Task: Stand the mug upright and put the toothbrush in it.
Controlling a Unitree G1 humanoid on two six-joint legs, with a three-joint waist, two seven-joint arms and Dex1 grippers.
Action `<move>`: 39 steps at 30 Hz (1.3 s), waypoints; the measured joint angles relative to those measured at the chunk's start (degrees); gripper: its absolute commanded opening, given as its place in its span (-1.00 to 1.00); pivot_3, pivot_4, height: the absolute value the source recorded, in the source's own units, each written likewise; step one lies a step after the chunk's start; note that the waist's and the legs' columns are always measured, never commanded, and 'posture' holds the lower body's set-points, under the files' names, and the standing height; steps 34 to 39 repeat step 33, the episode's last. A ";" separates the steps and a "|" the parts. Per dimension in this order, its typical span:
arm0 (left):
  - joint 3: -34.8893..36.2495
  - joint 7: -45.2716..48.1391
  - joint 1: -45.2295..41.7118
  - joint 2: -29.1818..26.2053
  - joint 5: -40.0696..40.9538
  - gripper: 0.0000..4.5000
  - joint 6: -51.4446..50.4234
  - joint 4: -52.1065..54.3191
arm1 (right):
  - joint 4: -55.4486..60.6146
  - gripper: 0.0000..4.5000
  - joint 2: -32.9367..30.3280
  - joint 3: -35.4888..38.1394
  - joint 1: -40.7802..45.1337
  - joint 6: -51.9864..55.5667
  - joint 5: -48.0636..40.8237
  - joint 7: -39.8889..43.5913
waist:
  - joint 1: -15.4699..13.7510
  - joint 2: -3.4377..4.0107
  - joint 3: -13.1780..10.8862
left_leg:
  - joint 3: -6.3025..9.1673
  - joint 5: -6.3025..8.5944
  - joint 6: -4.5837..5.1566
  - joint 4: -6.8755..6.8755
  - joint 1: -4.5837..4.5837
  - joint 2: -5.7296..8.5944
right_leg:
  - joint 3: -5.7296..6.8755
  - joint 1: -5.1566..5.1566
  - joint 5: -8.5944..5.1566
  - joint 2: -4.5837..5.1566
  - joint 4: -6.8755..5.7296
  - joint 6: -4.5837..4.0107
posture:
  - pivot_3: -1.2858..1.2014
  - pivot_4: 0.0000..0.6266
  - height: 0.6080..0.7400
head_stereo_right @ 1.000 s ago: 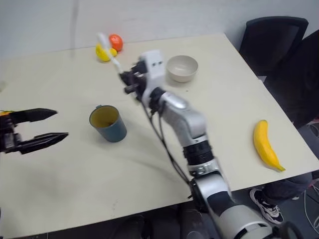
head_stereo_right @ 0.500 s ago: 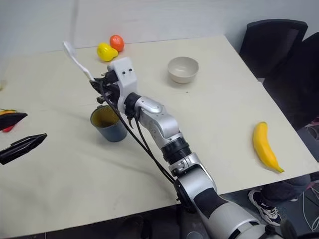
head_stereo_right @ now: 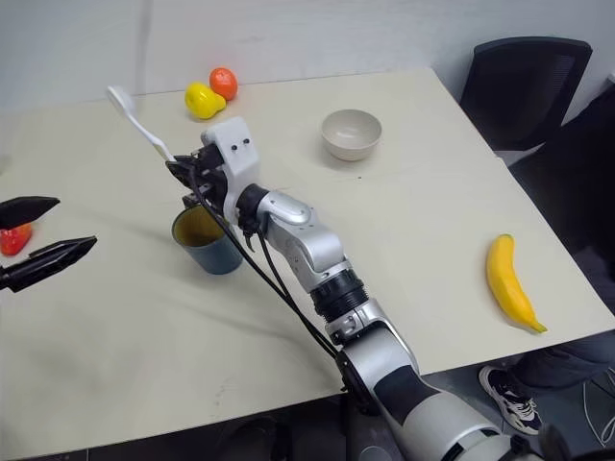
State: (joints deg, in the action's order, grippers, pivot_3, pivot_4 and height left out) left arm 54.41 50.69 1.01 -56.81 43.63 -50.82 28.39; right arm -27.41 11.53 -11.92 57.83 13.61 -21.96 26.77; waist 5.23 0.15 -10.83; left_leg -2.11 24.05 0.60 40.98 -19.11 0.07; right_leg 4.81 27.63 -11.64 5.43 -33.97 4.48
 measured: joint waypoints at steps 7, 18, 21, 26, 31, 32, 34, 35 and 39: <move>-2.03 -0.16 -0.87 -0.16 0.22 0.88 0.86 -0.56 | -0.02 0.22 -0.01 -1.93 -1.07 -0.26 -0.01 0.57 | -0.04 -0.01 0.00 | 0.01 0.00 0.00 0.01 0.00 0.00 | 0.03 0.00 0.00 0.00 0.00 0.00 | 0.03 -0.52 1.00; -4.26 0.60 -0.21 0.01 1.99 0.88 2.06 -1.81 | 22.95 0.83 -12.35 -3.03 -10.67 12.90 -5.15 9.43 | -0.86 -0.01 0.00 | 0.05 0.00 0.06 0.11 -0.08 0.10 | 0.08 -0.05 0.03 0.13 0.03 0.05 | 0.03 -0.52 1.00; -4.21 1.40 0.81 0.11 2.56 0.88 2.34 -1.71 | 31.09 0.83 -24.20 0.38 -10.64 20.07 -10.28 17.41 | -1.83 -0.01 0.01 | 0.05 0.02 0.10 0.12 -0.05 0.08 | 0.06 -0.08 0.04 0.12 0.07 0.07 | 0.03 -0.52 1.00; -1.14 5.83 6.77 -0.17 2.41 0.88 3.22 -1.79 | 34.54 0.83 -56.51 5.30 -13.16 25.90 -13.35 40.48 | -3.67 0.08 -0.05 | -0.11 0.17 0.36 0.06 -0.08 0.13 | 0.06 -0.09 0.03 0.01 0.25 0.07 | 0.03 -0.52 1.00; 1.03 10.57 10.73 -0.70 1.08 0.88 5.40 -1.89 | 31.91 0.83 -64.95 6.72 -15.32 24.14 -12.09 50.07 | -3.19 -0.01 -0.05 | -0.72 0.20 0.35 0.08 0.08 0.11 | -0.15 -0.18 0.08 -0.07 0.15 0.16 | 0.03 -0.52 1.00; 1.08 10.97 10.80 -0.72 1.02 0.88 5.84 -1.94 | 31.19 0.83 -64.93 6.83 -15.32 23.83 -11.52 49.86 | -3.22 -0.01 -0.05 | -0.77 0.19 0.33 0.08 0.16 0.08 | -0.23 -0.18 0.08 -0.05 0.11 0.16 | 0.03 -0.52 1.00; 1.09 11.21 10.79 -0.72 1.00 0.88 6.23 -2.03 | 30.78 0.83 -64.79 6.94 -15.30 23.71 -11.10 49.51 | -3.32 0.00 -0.06 | -0.78 0.18 0.32 0.09 0.42 0.04 | -0.26 -0.17 0.08 -0.04 0.11 0.16 | 0.03 -0.52 1.00; 1.09 11.21 10.79 -0.72 1.00 0.88 6.23 -2.03 | 30.78 0.83 -64.79 6.94 -15.30 23.71 -11.10 49.51 | -3.32 0.00 -0.06 | -0.78 0.18 0.32 0.09 0.42 0.04 | -0.26 -0.17 0.08 -0.04 0.11 0.16 | 0.03 -0.52 1.00; 1.09 11.21 10.79 -0.72 1.00 0.88 6.23 -2.03 | 30.78 0.83 -64.79 6.94 -15.30 23.71 -11.10 49.51 | -3.32 0.00 -0.06 | -0.78 0.18 0.32 0.09 0.42 0.04 | -0.26 -0.17 0.08 -0.04 0.11 0.16 | 0.03 -0.52 1.00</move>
